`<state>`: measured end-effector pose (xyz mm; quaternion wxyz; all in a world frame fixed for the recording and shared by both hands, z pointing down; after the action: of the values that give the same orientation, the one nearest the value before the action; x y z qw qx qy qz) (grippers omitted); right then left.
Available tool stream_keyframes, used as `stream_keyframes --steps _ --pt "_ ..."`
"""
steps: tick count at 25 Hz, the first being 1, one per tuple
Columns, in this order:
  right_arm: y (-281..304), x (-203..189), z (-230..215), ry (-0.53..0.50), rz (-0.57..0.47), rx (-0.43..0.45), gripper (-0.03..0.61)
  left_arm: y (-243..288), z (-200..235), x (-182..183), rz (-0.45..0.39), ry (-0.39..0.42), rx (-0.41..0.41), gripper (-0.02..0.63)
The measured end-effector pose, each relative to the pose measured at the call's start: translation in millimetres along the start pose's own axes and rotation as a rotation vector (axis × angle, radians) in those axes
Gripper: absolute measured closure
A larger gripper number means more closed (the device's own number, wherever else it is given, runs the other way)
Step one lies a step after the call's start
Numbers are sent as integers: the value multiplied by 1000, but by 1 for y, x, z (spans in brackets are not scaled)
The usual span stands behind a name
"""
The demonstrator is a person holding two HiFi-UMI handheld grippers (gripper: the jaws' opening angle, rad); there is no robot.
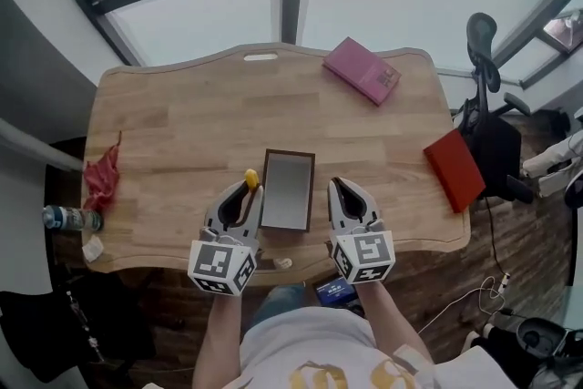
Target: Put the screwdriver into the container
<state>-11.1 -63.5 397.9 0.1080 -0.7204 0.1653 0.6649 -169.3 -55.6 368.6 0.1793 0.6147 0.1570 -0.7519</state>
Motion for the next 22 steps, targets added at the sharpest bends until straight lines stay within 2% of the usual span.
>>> stream_keyframes --steps 5,11,22 --pt "3 0 -2 -9 10 -20 546 8 8 -8 24 -23 -2 535" --pt "5 14 -4 -26 -13 -11 546 16 -4 -15 60 -48 -4 535" --pt "24 8 -7 -34 -14 24 546 24 -5 -25 97 -43 30 535"
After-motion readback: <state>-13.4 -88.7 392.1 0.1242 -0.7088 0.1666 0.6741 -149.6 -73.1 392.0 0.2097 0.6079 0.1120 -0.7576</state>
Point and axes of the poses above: the fingertips, and each gripper's own axes: y forward along the fingers, z to its left, x out of its top, the point moved 1 cm from there along -y, backward along the fingers, and after that the axes turned 15 degrees about -z, right-handed, at the moved point
